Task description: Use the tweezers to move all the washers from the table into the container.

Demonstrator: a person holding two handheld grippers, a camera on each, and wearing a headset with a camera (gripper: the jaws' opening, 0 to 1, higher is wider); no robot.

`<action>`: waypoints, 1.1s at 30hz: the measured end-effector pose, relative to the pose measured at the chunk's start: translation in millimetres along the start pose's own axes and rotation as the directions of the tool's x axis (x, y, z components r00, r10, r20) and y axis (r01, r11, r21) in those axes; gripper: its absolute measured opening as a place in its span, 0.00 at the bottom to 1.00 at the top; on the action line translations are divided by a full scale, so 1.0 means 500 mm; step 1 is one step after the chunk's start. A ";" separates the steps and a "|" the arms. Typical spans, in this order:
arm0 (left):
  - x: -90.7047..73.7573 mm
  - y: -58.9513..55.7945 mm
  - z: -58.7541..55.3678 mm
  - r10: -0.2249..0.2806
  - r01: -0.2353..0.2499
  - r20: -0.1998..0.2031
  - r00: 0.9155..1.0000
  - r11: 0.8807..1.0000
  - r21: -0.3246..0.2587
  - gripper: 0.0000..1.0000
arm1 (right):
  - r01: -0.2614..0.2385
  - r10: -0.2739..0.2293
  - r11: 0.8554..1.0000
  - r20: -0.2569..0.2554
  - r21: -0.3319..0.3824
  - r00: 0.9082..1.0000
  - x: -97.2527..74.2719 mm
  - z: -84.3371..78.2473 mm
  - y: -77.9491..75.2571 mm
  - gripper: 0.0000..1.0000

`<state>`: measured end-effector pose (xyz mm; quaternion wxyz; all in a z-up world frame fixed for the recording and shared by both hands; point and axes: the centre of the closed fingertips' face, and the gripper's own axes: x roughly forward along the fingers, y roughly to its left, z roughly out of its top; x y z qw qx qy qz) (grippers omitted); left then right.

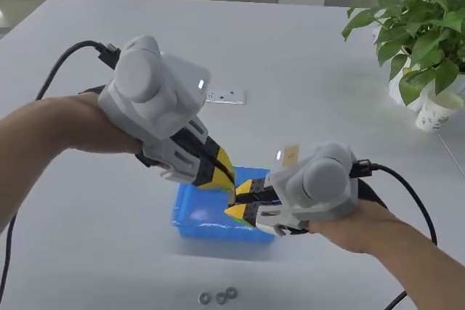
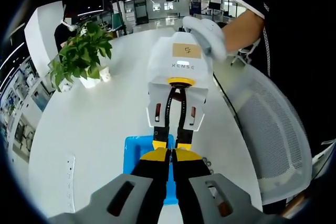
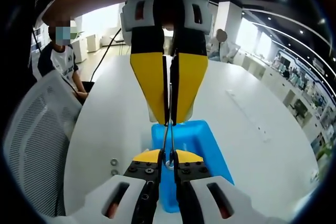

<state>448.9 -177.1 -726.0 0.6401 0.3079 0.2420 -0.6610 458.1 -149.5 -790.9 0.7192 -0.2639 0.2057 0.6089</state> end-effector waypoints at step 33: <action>0.097 0.056 -0.062 -0.031 0.031 -0.018 0.999 0.999 -0.024 0.06 | -0.028 0.033 0.997 -0.058 0.074 0.998 0.057 -0.107 -0.045 0.10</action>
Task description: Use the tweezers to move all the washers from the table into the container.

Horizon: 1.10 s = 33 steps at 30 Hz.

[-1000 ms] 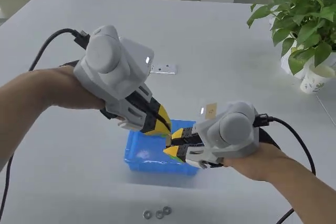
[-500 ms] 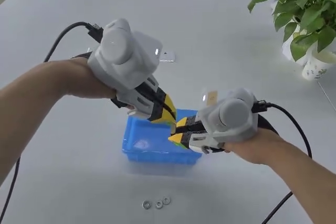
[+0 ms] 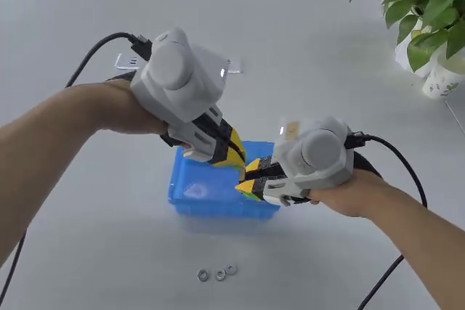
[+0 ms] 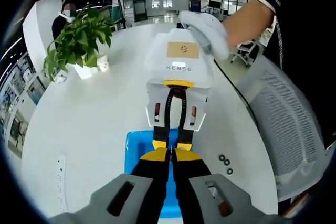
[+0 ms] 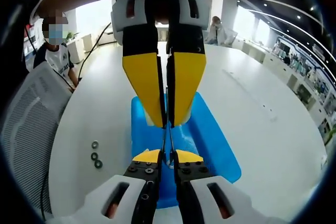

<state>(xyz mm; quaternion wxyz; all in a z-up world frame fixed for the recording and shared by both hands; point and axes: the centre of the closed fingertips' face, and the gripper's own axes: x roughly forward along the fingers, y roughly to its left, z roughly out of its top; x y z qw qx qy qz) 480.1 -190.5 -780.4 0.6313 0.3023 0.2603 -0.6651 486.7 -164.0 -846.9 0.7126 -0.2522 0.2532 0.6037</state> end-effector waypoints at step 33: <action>-0.001 0.003 -0.002 0.008 -0.008 0.002 1.000 1.000 -0.006 0.06 | -0.006 0.006 1.000 -0.013 -0.011 1.000 0.003 0.000 -0.002 0.12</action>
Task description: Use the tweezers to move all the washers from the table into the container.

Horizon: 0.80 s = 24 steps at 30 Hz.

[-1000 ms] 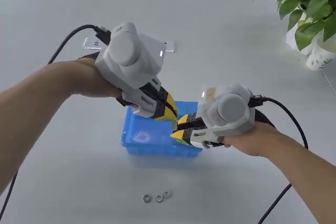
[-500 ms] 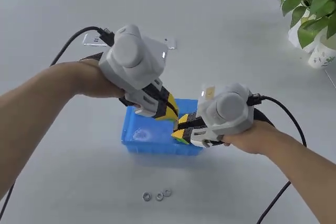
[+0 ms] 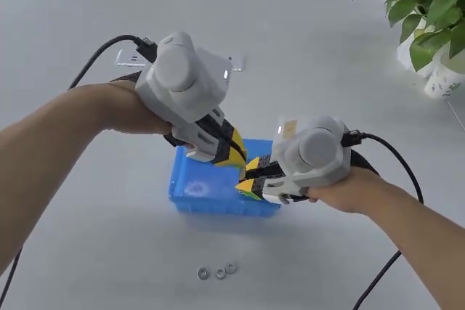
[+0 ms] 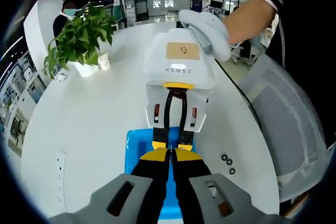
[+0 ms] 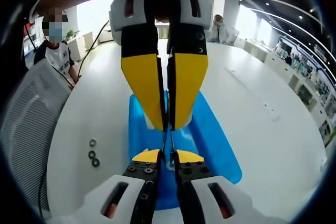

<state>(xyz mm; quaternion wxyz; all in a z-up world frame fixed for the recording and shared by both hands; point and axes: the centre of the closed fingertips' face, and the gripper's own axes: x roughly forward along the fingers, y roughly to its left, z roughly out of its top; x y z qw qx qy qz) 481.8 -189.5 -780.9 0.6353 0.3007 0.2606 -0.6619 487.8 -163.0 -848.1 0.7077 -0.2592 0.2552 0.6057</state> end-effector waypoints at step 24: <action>-0.072 -0.039 0.067 0.038 -0.038 0.013 0.999 0.999 0.033 0.06 | 0.056 -0.053 0.997 0.049 -0.056 0.997 -0.064 0.075 0.029 0.12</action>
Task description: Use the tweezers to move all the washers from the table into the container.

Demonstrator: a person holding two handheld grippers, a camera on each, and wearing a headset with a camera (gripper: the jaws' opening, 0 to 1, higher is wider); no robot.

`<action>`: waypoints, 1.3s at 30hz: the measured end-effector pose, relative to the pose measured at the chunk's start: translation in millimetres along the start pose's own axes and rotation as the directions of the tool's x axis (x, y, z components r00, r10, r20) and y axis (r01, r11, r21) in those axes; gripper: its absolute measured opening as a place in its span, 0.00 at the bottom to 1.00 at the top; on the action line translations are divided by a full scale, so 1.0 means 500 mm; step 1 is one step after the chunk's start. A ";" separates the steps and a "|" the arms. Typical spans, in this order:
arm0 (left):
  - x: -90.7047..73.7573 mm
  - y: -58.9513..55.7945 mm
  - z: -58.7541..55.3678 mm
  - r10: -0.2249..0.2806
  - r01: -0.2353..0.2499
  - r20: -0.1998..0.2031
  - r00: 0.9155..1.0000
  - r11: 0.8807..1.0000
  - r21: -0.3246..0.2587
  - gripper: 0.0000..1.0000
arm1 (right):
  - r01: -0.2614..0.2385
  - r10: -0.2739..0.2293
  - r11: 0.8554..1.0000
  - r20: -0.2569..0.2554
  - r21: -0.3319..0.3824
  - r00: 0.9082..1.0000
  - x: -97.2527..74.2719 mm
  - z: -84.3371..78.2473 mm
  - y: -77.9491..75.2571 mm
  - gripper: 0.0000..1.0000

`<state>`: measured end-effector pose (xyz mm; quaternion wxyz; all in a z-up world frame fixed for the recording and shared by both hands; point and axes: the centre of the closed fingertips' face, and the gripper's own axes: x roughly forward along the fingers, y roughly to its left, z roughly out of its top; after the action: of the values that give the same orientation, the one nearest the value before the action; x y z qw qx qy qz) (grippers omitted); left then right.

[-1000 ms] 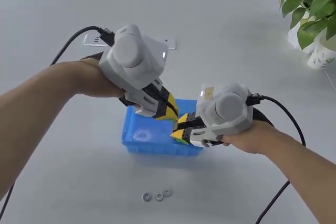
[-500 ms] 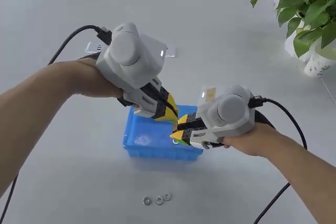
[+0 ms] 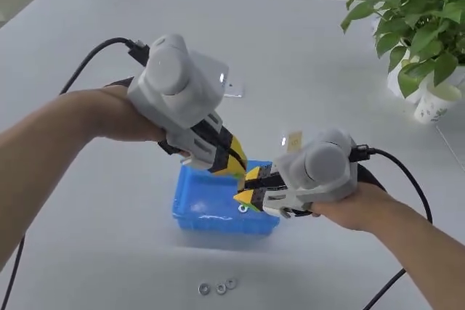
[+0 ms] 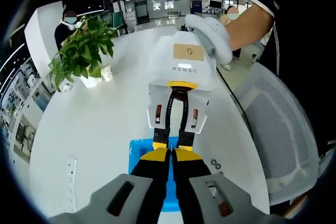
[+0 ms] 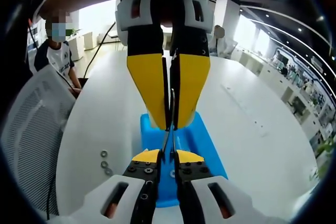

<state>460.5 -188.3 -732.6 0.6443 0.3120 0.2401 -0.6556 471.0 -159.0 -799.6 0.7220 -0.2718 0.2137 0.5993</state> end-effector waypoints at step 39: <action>-0.006 -0.140 -0.039 -0.026 0.025 -0.038 0.999 0.999 -0.040 0.06 | -0.057 0.058 0.998 0.008 -0.008 0.998 0.016 0.003 0.151 0.12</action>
<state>392.7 -168.5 -750.0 0.6372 0.3088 0.2695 -0.6527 398.6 -141.9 -813.6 0.7042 -0.2660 0.2163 0.6217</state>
